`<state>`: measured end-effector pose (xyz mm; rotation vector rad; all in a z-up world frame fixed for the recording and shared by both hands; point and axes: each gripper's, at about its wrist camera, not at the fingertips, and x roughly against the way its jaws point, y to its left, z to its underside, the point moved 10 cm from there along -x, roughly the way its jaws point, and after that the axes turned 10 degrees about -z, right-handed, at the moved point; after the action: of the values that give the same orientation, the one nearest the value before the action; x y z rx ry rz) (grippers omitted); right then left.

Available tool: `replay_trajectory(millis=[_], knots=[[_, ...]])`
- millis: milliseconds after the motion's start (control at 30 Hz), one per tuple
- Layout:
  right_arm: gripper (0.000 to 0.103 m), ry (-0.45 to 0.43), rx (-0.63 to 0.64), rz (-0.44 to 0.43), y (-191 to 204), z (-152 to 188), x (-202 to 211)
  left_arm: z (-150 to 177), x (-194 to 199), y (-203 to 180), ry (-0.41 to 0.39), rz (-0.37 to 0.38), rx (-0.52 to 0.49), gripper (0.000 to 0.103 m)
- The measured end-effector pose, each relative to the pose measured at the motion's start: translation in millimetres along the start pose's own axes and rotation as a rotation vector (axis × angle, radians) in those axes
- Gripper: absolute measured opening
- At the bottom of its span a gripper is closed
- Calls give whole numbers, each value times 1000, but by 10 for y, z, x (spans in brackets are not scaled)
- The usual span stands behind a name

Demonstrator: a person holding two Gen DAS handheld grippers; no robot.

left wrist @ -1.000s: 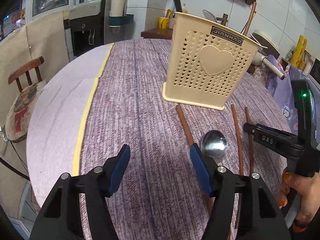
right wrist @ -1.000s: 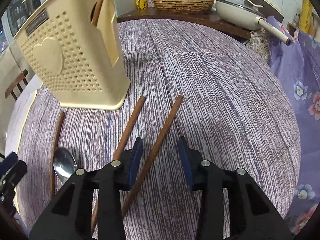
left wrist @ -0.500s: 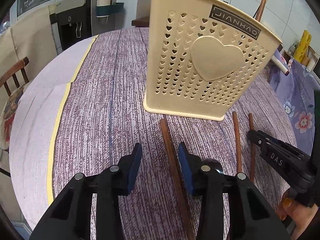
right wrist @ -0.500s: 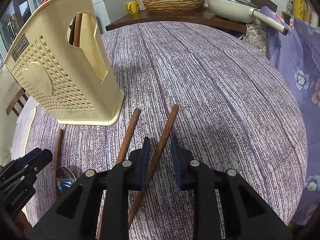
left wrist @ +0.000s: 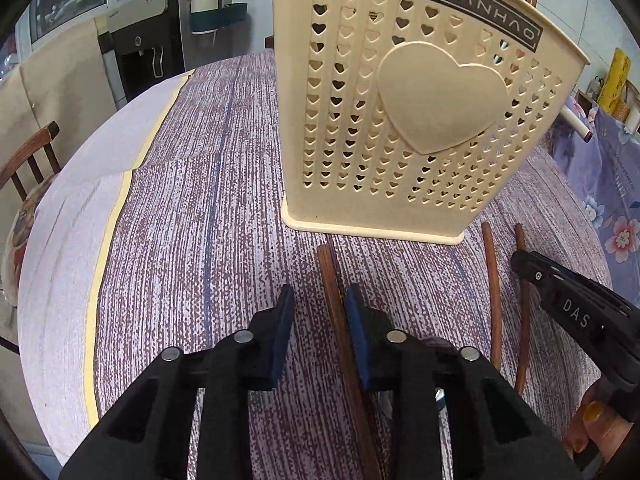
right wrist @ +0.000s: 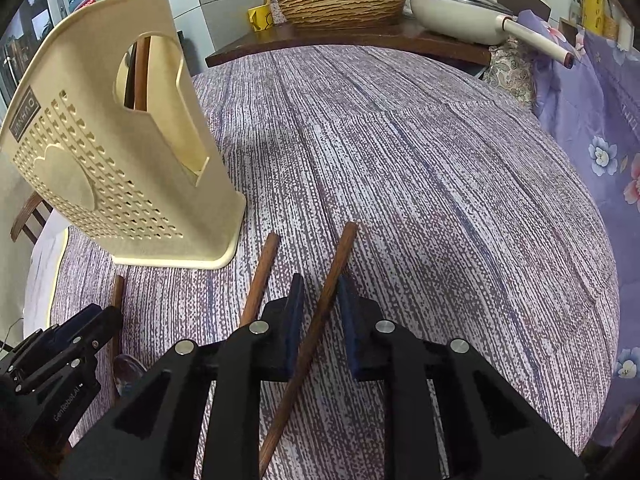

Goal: Organize utensils
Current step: 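Close both grippers on the brown wooden chopsticks, then lift both brown chopsticks toward the cream basket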

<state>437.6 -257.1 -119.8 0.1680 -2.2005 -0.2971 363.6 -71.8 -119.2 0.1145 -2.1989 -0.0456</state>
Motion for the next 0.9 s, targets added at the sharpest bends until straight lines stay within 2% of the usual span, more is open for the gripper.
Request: replay_trajectory(millis=[200, 567, 733, 900], knots=[[12, 3, -15, -3, 1, -37, -42, -75, -65, 26, 1, -26, -10, 11], [11, 3, -29, -6, 7, -42, -54, -73, -60, 28, 2, -31, 2, 10], [10, -8, -66, -47, -17, -37, -45, -57, -47, 30, 10, -11, 26, 10], [9, -20, -143, -154, -25, -19, -7, -53, -8, 87, 4, 21, 68, 10]])
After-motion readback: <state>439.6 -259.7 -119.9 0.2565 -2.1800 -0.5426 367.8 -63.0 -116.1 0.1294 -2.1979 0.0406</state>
